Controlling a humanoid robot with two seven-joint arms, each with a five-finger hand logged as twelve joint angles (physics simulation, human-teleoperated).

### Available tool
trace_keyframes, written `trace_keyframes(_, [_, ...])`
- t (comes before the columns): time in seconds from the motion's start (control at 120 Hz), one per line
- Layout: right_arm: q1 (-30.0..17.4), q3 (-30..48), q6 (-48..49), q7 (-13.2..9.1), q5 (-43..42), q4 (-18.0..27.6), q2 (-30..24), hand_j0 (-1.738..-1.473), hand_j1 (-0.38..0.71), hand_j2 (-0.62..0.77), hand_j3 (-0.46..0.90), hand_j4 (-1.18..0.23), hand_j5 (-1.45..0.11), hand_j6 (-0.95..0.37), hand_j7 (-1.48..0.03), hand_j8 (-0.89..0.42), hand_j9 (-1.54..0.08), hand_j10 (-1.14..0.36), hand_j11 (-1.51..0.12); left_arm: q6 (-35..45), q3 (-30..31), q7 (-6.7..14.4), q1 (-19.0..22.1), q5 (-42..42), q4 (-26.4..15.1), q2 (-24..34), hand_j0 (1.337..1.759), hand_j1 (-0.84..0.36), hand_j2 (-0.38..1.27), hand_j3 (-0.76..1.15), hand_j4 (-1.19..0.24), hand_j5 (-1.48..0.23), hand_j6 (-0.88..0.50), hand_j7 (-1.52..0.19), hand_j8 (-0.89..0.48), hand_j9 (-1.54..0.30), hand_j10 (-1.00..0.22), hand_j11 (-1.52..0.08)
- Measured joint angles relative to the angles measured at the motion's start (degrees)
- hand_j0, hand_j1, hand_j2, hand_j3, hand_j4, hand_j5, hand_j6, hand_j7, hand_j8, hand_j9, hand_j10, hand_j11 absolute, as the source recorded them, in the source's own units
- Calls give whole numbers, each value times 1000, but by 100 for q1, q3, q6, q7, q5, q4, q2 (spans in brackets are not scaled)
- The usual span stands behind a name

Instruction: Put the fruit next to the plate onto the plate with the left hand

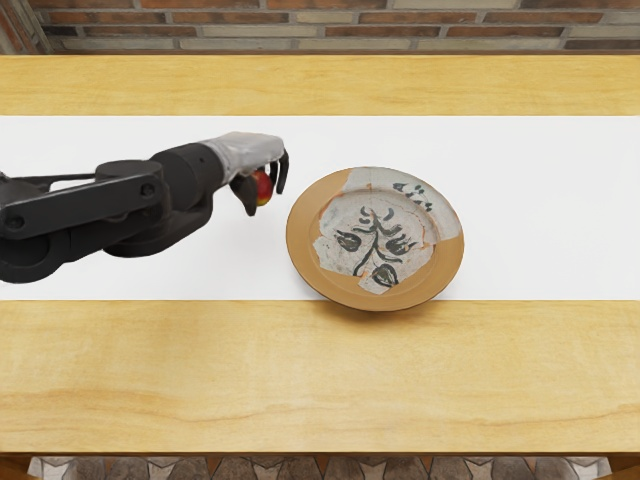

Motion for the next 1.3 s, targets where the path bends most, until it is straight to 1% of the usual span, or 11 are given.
trace_keyframes(0.108, [0,0,0,0,0,0,0,-1658,-329,-4,0,-16,-22,-16,-22,-16,-22,-16,-22,2,-239,-1,1,-9,3,-289,1653,-371,460,0,-714,-1154,-422,-1079,-356,-1040,-532,-1040])
trace_keyframes(0.242, [0,0,0,0,0,0,0,-1658,-329,-4,0,-16,-22,-16,-22,-16,-22,-16,-22,6,-444,-1,8,1,19,-706,1653,-354,456,0,-709,-1140,-457,-1051,-378,-1028,-569,-1032])
trace_keyframes(0.392, [0,0,0,0,0,-1,0,-1658,-329,-4,0,-16,-22,-16,-22,-16,-22,-16,-22,17,-500,-3,48,4,208,-1243,1653,-333,444,0,-710,-1117,-478,-1044,-382,-1020,-589,-1025])
trace_keyframes(0.467, [0,0,0,0,0,-1,0,-1658,-329,-4,0,-16,-22,-16,-22,-16,-22,-16,-22,29,-494,-3,101,13,310,-1273,1653,-285,367,0,-721,-1089,-504,-1039,-408,-1018,-607,-1021])
trace_keyframes(0.55, [0,0,0,0,0,-1,0,-1658,-329,-4,0,-16,-22,-16,-22,-16,-22,-16,-22,28,-429,-2,255,24,427,-1370,1654,-298,416,0,-726,-1075,-508,-1035,-423,-1008,-614,-1016])
trace_keyframes(0.783, [0,0,0,0,0,0,0,-1658,-329,-4,0,-16,-22,-16,-22,-16,-22,-16,-22,36,-212,-2,370,33,636,-1383,1654,-293,405,0,-712,-1053,-528,-1006,-439,-1002,-625,-1000])
trace_keyframes(0.808, [0,0,0,0,0,-1,0,-1658,-329,-4,0,-16,-22,-16,-22,-16,-22,-16,-22,43,-209,-1,366,40,645,-1439,1654,-276,394,0,-682,-1000,-520,-957,-440,-954,-641,-952])
trace_keyframes(0.942, [0,0,0,0,0,-1,0,-1658,-329,-4,0,-16,-22,-16,-22,-16,-22,-16,-22,53,-230,-1,292,-126,662,-1613,1656,-34,225,0,-406,-586,-322,-563,-281,-561,-383,-560])
trace_keyframes(1.033, [0,0,0,0,0,0,0,-1658,-329,-4,0,-16,-22,-16,-22,-16,-22,-16,-22,48,-343,-1,277,-363,649,-1573,1657,98,145,0,-266,-382,-212,-367,-186,-366,-251,-365])
trace_keyframes(1.167, [0,0,0,0,0,0,0,-1658,-329,-4,0,-16,-22,-16,-22,-16,-22,-16,-22,-25,-819,-1,258,-1236,557,-1306,1657,212,78,0,-145,-207,-117,-199,-104,-198,-137,-198])
trace_keyframes(1.3, [0,0,0,0,0,0,0,-1658,-329,-4,0,-16,-22,-16,-22,-16,-22,-17,-22,-892,-1615,-1,314,-2677,318,-390,1658,273,42,0,-80,-113,-66,-109,-58,-109,-76,-108])
